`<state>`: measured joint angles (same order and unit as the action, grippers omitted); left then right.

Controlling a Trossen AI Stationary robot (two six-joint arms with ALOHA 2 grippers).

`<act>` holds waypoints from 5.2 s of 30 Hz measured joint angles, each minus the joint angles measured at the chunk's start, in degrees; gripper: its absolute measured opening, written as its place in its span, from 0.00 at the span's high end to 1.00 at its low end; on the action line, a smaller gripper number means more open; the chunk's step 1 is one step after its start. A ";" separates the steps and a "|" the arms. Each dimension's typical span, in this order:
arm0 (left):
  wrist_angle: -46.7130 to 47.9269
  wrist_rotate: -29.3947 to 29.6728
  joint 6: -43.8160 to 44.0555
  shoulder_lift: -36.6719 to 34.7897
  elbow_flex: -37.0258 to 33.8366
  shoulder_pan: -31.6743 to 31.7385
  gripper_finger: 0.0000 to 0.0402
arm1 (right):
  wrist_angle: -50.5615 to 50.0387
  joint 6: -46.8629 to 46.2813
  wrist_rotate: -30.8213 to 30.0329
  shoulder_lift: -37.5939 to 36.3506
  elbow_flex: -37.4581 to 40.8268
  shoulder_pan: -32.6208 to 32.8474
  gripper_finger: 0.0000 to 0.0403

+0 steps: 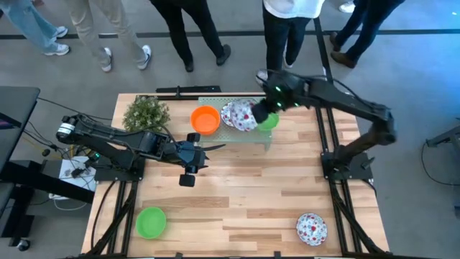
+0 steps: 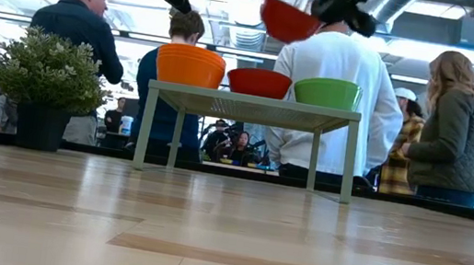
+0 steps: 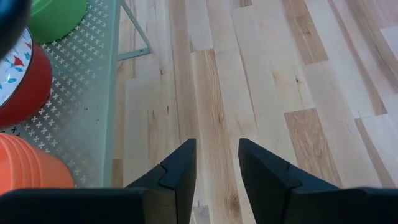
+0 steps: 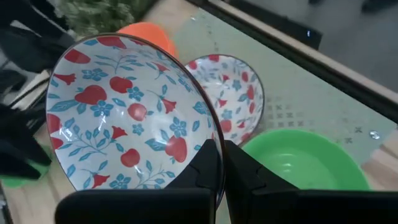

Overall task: Pick & Place Mini bowls
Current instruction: Stack the top red patterned bowl onto the other red patterned bowl on the shelf, then stack the red patterned bowl onto the stacked red patterned bowls on the shelf

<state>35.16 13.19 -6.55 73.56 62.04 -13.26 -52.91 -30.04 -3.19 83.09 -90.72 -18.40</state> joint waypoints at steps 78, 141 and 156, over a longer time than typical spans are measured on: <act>-0.66 0.02 -0.50 -0.02 0.00 0.01 0.70 | -4.11 5.16 12.35 21.22 -11.21 -10.26 0.82; 4.84 5.59 48.83 -6.64 -11.26 -27.18 0.70 | -3.89 -15.19 1.87 -5.59 24.52 52.19 0.77; 2.64 11.47 44.46 -6.64 -11.26 -27.16 0.70 | 7.47 -51.76 6.83 5.85 25.28 69.24 0.77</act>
<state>37.80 24.66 37.92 66.92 50.78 -40.42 -45.44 -81.81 3.64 88.94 -65.44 50.84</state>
